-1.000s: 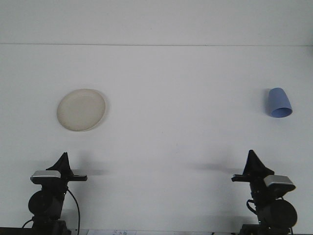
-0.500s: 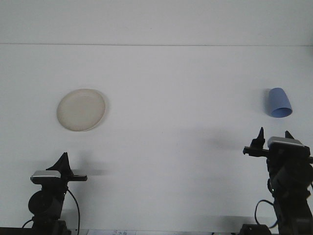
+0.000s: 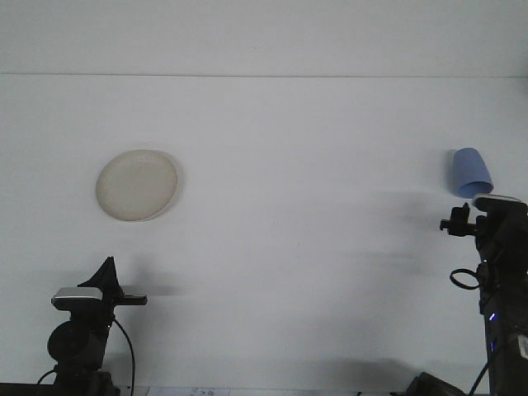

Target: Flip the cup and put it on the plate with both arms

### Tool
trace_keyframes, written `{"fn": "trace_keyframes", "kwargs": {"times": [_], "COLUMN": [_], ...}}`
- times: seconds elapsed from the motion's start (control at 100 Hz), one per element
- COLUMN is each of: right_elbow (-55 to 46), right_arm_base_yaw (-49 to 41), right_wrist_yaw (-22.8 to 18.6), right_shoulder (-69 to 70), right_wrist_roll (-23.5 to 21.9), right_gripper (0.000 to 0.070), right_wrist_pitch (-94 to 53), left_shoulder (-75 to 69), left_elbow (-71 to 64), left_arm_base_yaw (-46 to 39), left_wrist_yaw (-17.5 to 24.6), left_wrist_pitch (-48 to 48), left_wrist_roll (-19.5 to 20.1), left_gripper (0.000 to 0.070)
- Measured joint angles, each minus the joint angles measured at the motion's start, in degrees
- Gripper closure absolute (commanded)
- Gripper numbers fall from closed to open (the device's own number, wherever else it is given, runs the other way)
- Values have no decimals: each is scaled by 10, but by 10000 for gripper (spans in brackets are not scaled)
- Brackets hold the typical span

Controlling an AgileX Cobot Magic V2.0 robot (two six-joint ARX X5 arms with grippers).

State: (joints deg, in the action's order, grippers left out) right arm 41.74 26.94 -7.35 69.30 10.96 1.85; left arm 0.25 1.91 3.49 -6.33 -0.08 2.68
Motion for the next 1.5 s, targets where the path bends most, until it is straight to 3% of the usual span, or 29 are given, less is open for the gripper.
{"fn": "trace_keyframes", "kwargs": {"times": [0.4,0.86,0.92,1.07,1.18,1.35,1.5], "right_elbow": [53,216,217,217,217,217,217], "right_arm_base_yaw": [80,79,79,76,76,80,80], "right_wrist_yaw": [-121,-184,-191,-201,-202,-230,-259], "right_shoulder": [224,432,440,454,457,457,448], "right_wrist_roll": [21,22,22,23,23,19,-26], "right_gripper": [212,224,281,581,690,696,696], "right_wrist_pitch": [174,210,239,295,305,308,280], "left_shoulder": [0,0,0,0,0,0,0], "left_elbow": [0,0,0,0,0,0,0], "left_arm_base_yaw": [0,0,0,0,0,0,0], "left_wrist_yaw": [0,0,0,0,0,0,0], "left_wrist_pitch": [0,0,0,0,0,0,0], "left_wrist_roll": [0,0,0,0,0,0,0], "left_gripper": [687,687,687,687,687,687,687]}}
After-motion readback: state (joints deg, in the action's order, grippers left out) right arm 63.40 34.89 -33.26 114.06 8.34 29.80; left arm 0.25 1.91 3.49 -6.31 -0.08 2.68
